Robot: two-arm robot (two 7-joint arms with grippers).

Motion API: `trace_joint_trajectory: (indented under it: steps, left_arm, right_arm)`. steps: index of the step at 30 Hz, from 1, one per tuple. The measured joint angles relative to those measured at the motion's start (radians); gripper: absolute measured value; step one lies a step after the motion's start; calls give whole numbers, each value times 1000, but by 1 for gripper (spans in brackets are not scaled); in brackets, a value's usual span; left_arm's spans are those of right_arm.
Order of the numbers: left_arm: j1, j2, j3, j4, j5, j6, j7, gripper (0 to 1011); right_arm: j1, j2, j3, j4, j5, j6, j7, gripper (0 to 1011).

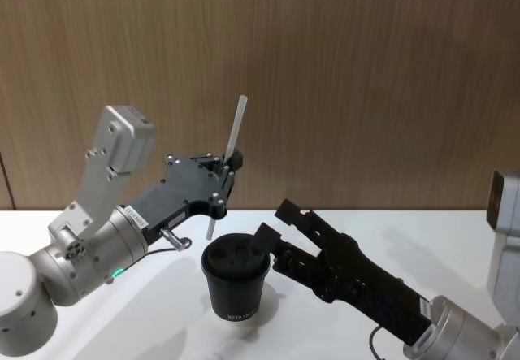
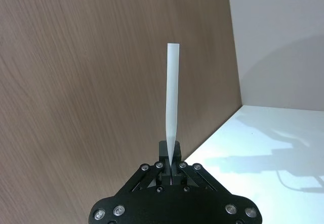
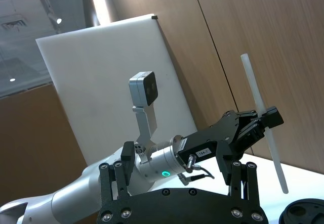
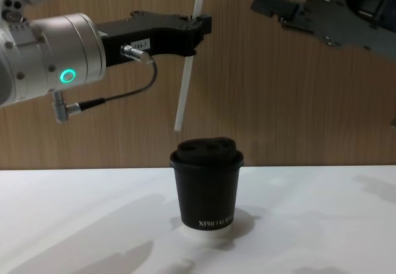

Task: Pick up the straw with one hand, pass it to the other hand, and insert it into the cup.

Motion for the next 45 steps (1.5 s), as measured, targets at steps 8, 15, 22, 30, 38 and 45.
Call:
trace_joint_trajectory:
  steps: [8,15,22,30,38,45]
  left_arm:
    - [4,-15,-5,12,3,-15,0,6]
    - [11,-24,-13,18,1,-19,-3,6]
    - [20,-29,-24,24,-9,-19,-8,5]
    - [26,-37,-34,38,-19,-18,-18,6]
    - [27,-47,-39,54,-25,-16,-30,6]
    - [25,-57,-43,69,-29,-15,-41,5]
  right_arm:
    - [0,0,0,0,0,0,0,1001]
    - [0,0,0,0,0,0,0,1001]
    - [0,0,0,0,0,0,0,1001]
    - [0,0,0,0,0,0,0,1001]
    - [0,0,0,0,0,0,0,1001]
    - [0,0,0,0,0,0,0,1001]
